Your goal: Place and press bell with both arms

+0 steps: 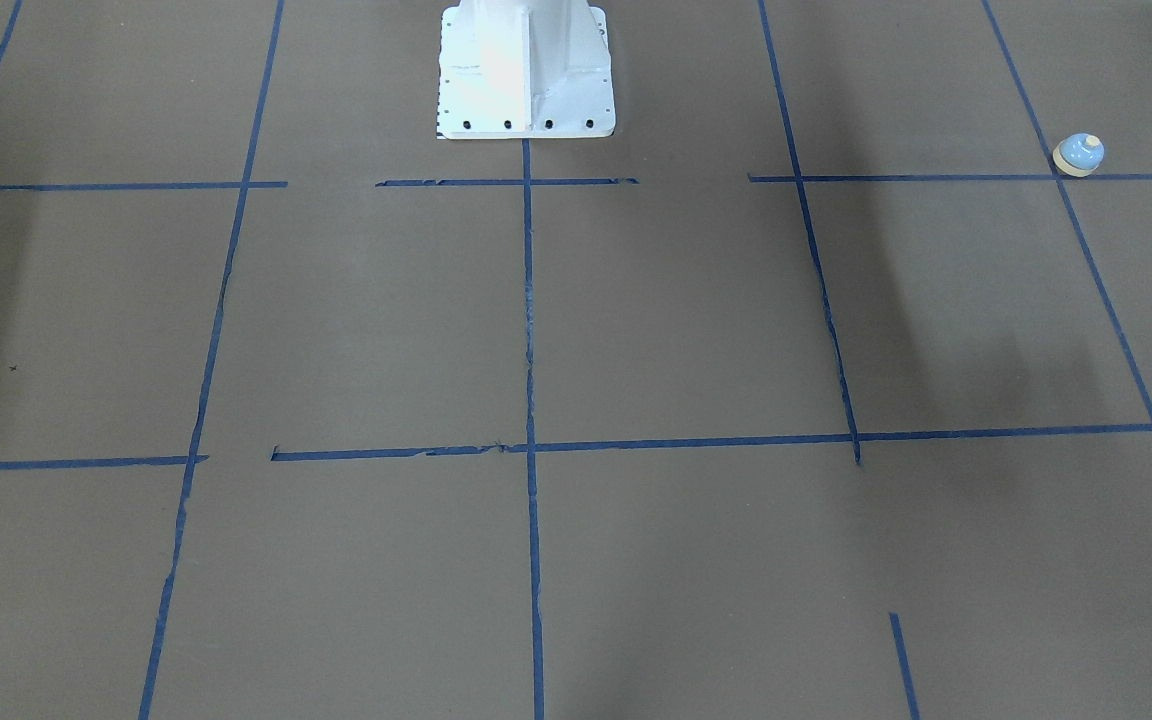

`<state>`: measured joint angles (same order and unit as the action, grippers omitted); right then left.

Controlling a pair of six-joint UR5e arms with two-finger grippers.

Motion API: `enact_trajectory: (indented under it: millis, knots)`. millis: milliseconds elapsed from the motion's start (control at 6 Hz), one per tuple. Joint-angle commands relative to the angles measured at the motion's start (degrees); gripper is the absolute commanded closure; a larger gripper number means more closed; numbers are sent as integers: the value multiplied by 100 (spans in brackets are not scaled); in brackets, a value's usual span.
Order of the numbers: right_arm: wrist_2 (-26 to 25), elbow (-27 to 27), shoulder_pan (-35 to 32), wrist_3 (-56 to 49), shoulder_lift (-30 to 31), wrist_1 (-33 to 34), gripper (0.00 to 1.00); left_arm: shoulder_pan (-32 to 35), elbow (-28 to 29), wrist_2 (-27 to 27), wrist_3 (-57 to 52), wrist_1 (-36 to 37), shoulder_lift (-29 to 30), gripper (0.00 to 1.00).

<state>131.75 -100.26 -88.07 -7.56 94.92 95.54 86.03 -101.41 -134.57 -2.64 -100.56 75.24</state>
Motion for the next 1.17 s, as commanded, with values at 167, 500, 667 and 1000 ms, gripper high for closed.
enact_trajectory:
  millis: [167, 500, 667, 1000]
  knots:
    - [-9, -64, 0, 0, 0, 0, 0, 54, -211, 10, 1, -296, 194, 0]
    - [9, -116, 0, 9, 43, 0, 0, -329, -230, 18, 479, -684, 149, 0]
    - [9, -160, 0, 17, 61, 0, 0, -820, -221, 79, 1058, -876, -147, 0]
    - [9, -222, 0, 44, 132, 0, 0, -1742, -160, 439, 2488, -2775, -1173, 0]
